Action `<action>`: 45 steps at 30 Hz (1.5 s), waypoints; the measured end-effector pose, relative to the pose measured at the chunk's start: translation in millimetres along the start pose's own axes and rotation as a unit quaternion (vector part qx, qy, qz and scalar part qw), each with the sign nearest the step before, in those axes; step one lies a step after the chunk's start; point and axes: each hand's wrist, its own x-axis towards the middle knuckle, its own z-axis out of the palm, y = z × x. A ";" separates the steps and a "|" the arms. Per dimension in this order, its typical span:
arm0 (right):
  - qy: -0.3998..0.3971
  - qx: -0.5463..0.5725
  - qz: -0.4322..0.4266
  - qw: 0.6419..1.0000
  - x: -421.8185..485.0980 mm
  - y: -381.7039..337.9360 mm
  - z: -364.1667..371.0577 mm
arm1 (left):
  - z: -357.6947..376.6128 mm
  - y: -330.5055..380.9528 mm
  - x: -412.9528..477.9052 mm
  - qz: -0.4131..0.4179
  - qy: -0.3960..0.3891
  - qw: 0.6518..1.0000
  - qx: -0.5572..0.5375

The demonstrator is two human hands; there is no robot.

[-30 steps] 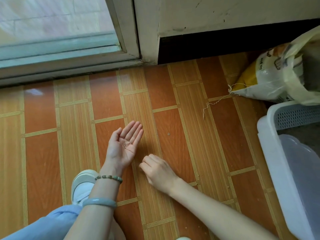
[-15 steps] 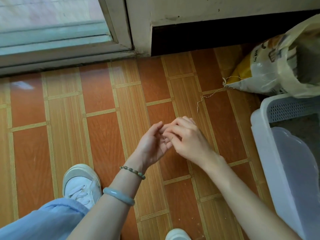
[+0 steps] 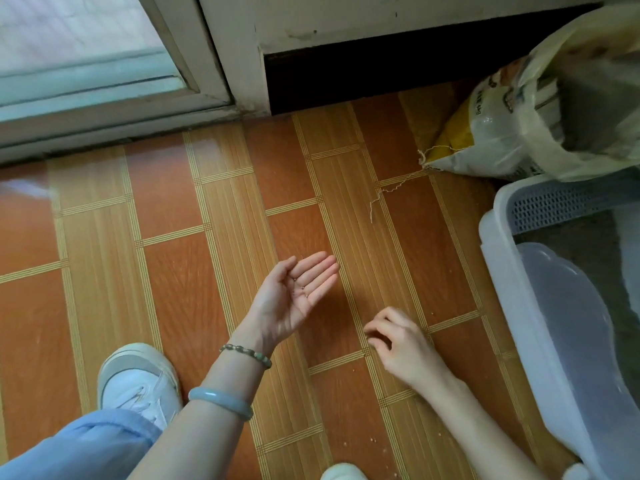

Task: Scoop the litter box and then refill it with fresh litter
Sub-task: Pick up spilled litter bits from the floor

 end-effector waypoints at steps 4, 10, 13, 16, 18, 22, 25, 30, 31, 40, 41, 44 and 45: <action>-0.006 -0.013 -0.024 1.000 -3.3 3.8 1.4 | 2.7 -4.9 3.8 -0.004 0.002 1.000 0.008; 0.021 -0.017 -0.055 0.998 -2.7 4.8 5.2 | 6.2 -5.5 4.4 0.002 -0.002 1.000 0.011; 0.036 -0.026 -0.061 0.997 -4.2 3.6 7.2 | 7.8 -6.7 4.3 0.000 0.002 1.000 0.014; 0.043 -0.041 -0.072 0.996 -5.3 2.8 10.3 | 7.9 -7.6 5.0 -0.003 0.010 1.000 0.020; 0.045 -0.045 -0.072 0.995 -3.3 2.2 10.1 | 7.9 -8.6 5.5 -0.005 0.019 0.999 0.038; 0.106 0.019 -0.035 0.994 13.9 -12.6 -10.8 | 10.2 -15.6 5.9 -0.028 0.032 0.994 0.103; 0.164 0.056 -0.050 0.984 33.8 -39.5 -36.7 | 14.8 -24.3 5.9 -0.046 0.025 0.990 0.127; 0.175 -0.026 -0.156 0.972 53.5 -76.8 -45.7 | 25.8 -32.4 2.9 -0.056 -0.005 0.989 0.136; 0.169 -0.058 -0.171 0.969 54.4 -78.1 -44.1 | 28.5 -32.4 2.0 -0.058 -0.014 0.988 0.140; 0.224 -0.008 -0.138 0.965 53.6 -67.8 -56.2 | 36.1 -26.1 5.7 -0.033 -0.023 0.994 0.102; 0.252 0.008 -0.123 0.960 52.6 -65.0 -59.6 | 38.1 -26.6 5.2 -0.029 -0.032 0.994 0.099; 0.326 0.015 -0.092 0.941 46.8 -53.2 -65.3 | 36.4 -24.6 6.1 -0.023 -0.024 0.996 0.087; 0.340 0.009 -0.079 0.937 43.9 -45.5 -64.8 | 35.5 -23.2 5.4 -0.023 -0.017 0.997 0.077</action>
